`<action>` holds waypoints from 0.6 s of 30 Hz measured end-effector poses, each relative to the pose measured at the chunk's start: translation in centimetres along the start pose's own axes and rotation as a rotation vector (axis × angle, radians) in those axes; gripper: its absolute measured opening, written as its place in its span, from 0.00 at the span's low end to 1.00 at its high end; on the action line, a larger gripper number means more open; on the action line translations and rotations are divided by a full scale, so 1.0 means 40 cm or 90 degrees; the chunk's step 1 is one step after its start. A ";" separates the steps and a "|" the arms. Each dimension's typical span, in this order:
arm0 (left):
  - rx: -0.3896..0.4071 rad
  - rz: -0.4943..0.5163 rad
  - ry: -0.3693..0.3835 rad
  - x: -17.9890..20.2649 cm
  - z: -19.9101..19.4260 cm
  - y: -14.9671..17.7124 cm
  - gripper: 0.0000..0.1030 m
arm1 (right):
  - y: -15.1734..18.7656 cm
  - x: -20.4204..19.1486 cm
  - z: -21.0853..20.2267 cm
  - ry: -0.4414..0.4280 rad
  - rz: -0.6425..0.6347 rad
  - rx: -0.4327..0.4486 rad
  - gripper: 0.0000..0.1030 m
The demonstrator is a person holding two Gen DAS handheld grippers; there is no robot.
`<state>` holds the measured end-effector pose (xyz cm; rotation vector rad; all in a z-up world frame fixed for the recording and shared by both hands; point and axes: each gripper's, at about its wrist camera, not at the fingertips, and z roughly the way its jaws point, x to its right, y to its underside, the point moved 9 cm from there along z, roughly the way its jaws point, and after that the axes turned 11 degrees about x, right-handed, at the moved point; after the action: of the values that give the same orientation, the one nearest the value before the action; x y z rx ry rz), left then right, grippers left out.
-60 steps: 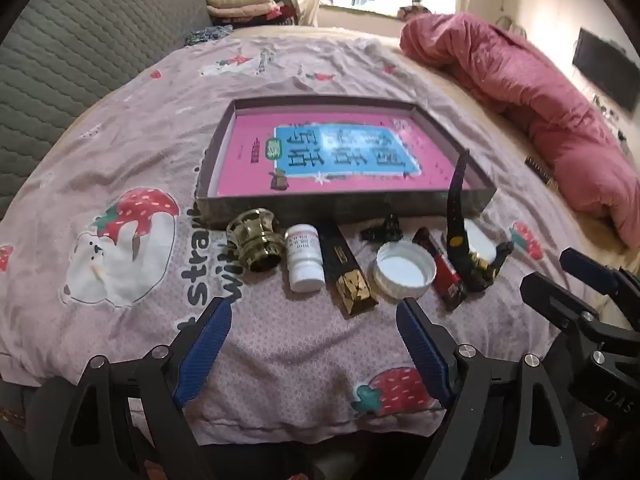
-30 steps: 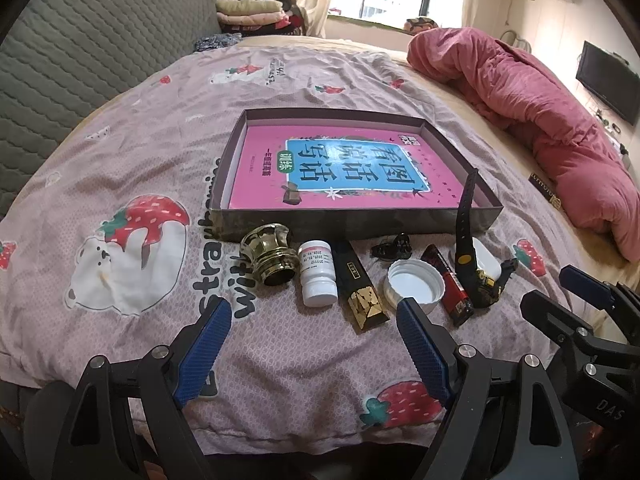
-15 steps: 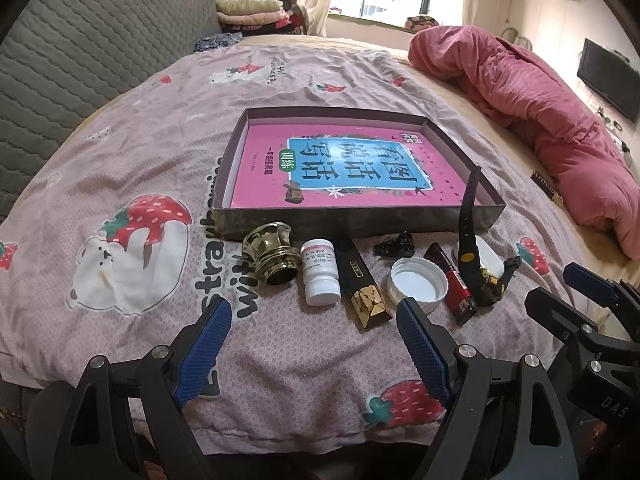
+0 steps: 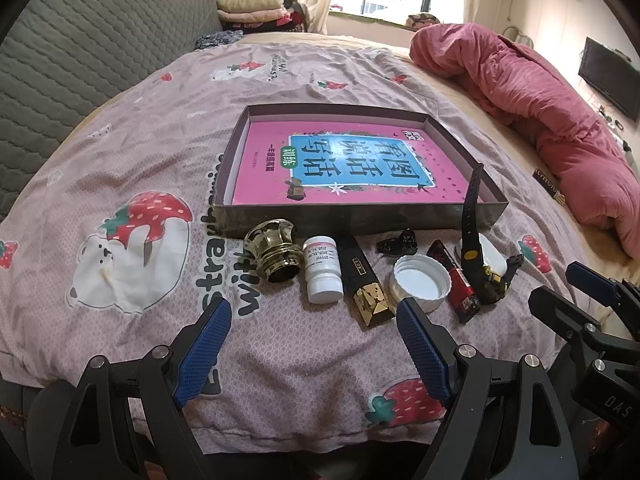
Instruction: Organize rigid objects
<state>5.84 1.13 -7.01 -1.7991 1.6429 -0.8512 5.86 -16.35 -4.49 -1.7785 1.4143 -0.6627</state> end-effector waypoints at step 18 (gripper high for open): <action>-0.002 -0.003 -0.008 -0.014 0.005 0.001 0.83 | -0.009 0.027 -0.005 0.010 0.021 0.007 0.69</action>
<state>5.95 1.67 -7.19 -1.8080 1.6336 -0.8381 6.18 -17.42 -4.15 -1.7422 1.4452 -0.6676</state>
